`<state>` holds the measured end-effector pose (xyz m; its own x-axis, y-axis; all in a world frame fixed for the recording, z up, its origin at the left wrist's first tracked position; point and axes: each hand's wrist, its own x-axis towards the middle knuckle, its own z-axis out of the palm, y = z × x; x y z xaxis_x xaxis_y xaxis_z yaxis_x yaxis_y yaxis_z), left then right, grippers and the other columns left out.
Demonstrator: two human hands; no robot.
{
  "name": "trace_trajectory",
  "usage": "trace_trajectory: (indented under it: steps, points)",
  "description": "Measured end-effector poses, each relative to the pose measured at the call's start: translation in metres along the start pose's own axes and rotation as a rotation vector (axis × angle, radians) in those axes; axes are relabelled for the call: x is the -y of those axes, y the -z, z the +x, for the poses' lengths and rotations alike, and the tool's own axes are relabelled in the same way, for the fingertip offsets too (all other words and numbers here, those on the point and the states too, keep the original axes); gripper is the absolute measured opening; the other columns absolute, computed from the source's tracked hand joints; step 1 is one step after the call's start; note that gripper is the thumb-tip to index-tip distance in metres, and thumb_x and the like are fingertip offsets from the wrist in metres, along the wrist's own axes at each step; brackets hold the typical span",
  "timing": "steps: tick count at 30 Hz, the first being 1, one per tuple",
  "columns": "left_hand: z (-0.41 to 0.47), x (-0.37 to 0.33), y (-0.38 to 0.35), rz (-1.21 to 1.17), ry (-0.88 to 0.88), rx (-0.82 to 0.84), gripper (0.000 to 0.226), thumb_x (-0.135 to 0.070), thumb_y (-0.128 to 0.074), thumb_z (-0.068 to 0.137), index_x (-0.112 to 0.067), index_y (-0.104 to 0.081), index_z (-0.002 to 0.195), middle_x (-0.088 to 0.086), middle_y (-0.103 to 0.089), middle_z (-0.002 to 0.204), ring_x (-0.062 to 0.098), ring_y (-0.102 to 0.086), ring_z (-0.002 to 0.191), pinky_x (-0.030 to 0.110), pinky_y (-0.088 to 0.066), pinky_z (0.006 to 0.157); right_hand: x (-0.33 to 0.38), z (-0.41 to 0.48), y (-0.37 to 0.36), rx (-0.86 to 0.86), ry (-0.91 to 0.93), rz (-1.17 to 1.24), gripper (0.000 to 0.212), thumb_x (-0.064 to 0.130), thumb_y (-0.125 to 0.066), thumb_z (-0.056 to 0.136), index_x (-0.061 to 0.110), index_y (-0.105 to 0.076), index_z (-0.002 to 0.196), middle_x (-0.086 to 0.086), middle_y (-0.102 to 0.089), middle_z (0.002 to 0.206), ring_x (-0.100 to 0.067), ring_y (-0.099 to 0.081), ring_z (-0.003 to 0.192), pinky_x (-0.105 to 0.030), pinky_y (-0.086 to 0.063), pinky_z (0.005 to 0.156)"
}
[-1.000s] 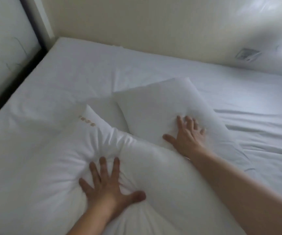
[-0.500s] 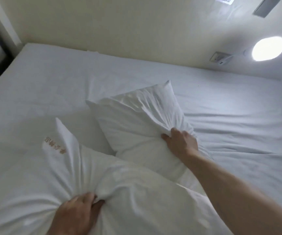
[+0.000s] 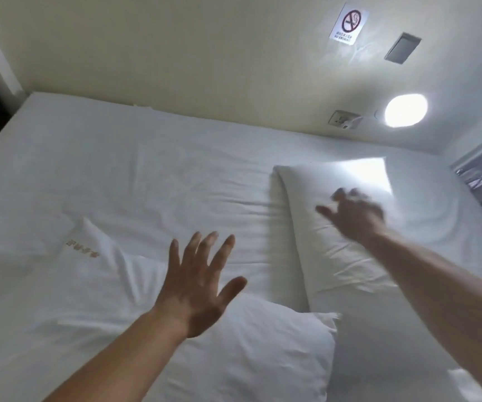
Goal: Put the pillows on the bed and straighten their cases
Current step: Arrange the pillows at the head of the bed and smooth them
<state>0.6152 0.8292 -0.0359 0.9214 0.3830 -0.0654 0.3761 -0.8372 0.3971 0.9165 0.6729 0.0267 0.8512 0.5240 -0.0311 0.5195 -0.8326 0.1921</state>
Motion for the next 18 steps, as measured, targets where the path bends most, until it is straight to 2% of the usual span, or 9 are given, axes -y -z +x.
trace_trajectory:
  steps: [2,4,8,10,11,13,15,17,18]
  points:
    - [-0.007,0.002,-0.011,0.009,0.01,0.061,0.081,-0.078,0.007,0.075,-0.039,0.014,0.146,-0.002,0.002,0.161,0.019,0.013,0.146,0.054,0.013,0.114,0.05,-0.034,-0.023,0.144,0.153,0.146,0.066,0.069,-0.046,0.084,0.021,-0.053,0.127,-0.014,-0.055,0.127,-0.034,-0.054,0.116,-0.042,-0.045,0.093]
    - [-0.02,0.016,-0.019,0.031,0.06,0.134,0.085,-0.079,0.001,0.075,-0.037,0.012,0.147,-0.001,0.001,0.161,0.019,0.011,0.146,0.054,0.014,0.114,0.099,-0.074,-0.047,0.315,0.325,0.236,0.072,0.078,-0.043,0.078,0.027,-0.049,0.13,-0.007,-0.051,0.132,-0.03,-0.052,0.118,-0.041,-0.043,0.092]
    - [-0.058,0.071,-0.027,0.11,0.137,0.43,0.111,-0.09,-0.022,0.059,-0.034,0.014,0.147,-0.002,0.008,0.161,0.021,0.015,0.146,0.057,0.016,0.112,0.174,-0.142,-0.085,0.71,0.467,0.392,0.109,0.094,-0.045,0.052,0.04,-0.026,0.144,0.005,-0.034,0.151,-0.023,-0.036,0.134,-0.044,-0.034,0.105]
    - [-0.081,0.096,-0.035,0.203,0.091,0.539,0.132,-0.089,-0.045,0.047,-0.031,0.017,0.147,-0.001,0.016,0.16,0.022,0.024,0.143,0.06,0.018,0.109,0.195,-0.163,-0.104,0.761,0.487,0.311,0.123,0.096,-0.049,0.044,0.038,-0.016,0.147,0.004,-0.028,0.154,-0.025,-0.031,0.137,-0.046,-0.029,0.109]
    - [-0.091,0.105,-0.04,0.241,0.058,0.57,0.138,-0.085,-0.055,0.043,-0.03,0.018,0.147,0.001,0.02,0.159,0.024,0.027,0.142,0.063,0.019,0.107,0.204,-0.171,-0.113,0.731,0.482,0.259,0.126,0.095,-0.049,0.042,0.035,-0.017,0.148,0.001,-0.032,0.151,-0.026,-0.032,0.135,-0.046,-0.029,0.107]
    - [-0.099,0.118,-0.05,0.299,0.034,0.62,0.14,-0.074,-0.069,0.045,-0.025,0.014,0.148,0.008,0.016,0.159,0.028,0.023,0.143,0.066,0.016,0.105,0.225,-0.186,-0.13,0.605,0.442,0.2,0.11,0.091,-0.049,0.048,0.027,-0.036,0.137,-0.004,-0.05,0.134,-0.027,-0.046,0.123,-0.043,-0.037,0.096]
    - [-0.097,0.119,-0.054,0.347,0.046,0.598,0.117,-0.057,-0.074,0.058,-0.015,-0.01,0.147,0.013,-0.013,0.155,0.031,-0.004,0.144,0.067,0.006,0.107,0.243,-0.196,-0.14,0.449,0.41,0.211,0.071,0.079,-0.05,0.063,0.024,-0.051,0.108,-0.004,-0.065,0.111,-0.028,-0.06,0.103,-0.038,-0.04,0.077]
    - [-0.099,0.115,-0.053,0.315,-0.008,0.479,0.06,-0.03,-0.066,0.076,-0.015,-0.042,0.13,0.011,-0.046,0.134,0.028,-0.041,0.126,0.059,-0.015,0.11,0.253,-0.202,-0.133,0.39,0.432,0.248,0.044,0.066,-0.049,0.072,0.025,-0.051,0.089,-0.004,-0.07,0.095,-0.03,-0.065,0.091,-0.036,-0.036,0.065]
    - [-0.102,0.115,-0.049,0.308,-0.069,0.388,0.038,-0.02,-0.061,0.078,-0.017,-0.056,0.116,0.008,-0.06,0.118,0.025,-0.056,0.111,0.049,-0.03,0.104,0.254,-0.203,-0.124,0.382,0.429,0.29,0.039,0.063,-0.048,0.073,0.025,-0.051,0.082,-0.003,-0.07,0.089,-0.03,-0.065,0.087,-0.035,-0.036,0.062]
